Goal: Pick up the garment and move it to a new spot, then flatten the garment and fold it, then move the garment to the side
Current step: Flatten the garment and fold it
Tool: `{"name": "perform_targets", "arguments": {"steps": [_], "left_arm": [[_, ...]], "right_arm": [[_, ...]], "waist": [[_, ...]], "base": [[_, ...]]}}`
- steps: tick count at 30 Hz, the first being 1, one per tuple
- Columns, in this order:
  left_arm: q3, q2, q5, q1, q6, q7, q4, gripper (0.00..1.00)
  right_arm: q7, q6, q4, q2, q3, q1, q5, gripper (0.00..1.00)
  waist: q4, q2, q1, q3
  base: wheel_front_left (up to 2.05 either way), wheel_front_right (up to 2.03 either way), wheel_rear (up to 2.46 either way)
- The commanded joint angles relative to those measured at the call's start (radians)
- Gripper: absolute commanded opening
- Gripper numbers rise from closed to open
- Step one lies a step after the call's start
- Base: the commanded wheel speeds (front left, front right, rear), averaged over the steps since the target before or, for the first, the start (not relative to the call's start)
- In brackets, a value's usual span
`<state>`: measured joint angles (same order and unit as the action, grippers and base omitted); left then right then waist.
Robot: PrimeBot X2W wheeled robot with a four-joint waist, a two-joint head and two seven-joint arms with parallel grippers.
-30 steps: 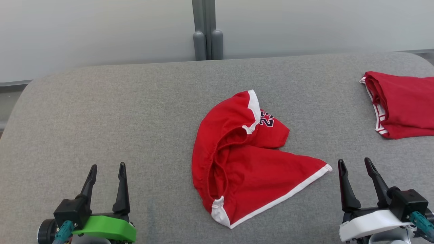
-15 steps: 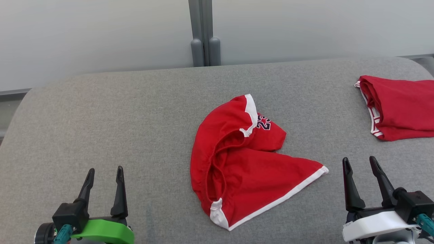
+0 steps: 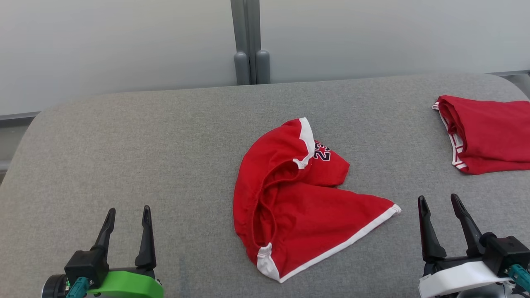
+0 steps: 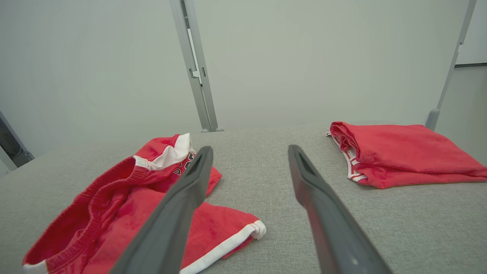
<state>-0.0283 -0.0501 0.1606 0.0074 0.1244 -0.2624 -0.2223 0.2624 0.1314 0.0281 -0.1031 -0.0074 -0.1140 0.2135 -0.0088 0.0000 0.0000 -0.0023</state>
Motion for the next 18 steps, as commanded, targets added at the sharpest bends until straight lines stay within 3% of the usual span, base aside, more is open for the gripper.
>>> {"name": "perform_targets", "arguments": {"steps": [1,18], "left_arm": [[-0.001,-0.005,-0.014,0.014,0.005,-0.003,0.005,1.00],[-0.002,-0.005,-0.015,0.016,0.006,-0.003,0.009,1.00]], "right_arm": [[0.003,-0.002,-0.004,-0.003,0.002,-0.009,0.000,1.00],[0.003,-0.002,0.001,-0.004,0.007,-0.002,0.004,1.00]], "waist": [[0.001,0.0000,0.0000,0.001],[0.004,0.0000,0.0000,0.005]], "base": [[0.00,0.00,0.00],[0.00,0.00,0.00]]}}
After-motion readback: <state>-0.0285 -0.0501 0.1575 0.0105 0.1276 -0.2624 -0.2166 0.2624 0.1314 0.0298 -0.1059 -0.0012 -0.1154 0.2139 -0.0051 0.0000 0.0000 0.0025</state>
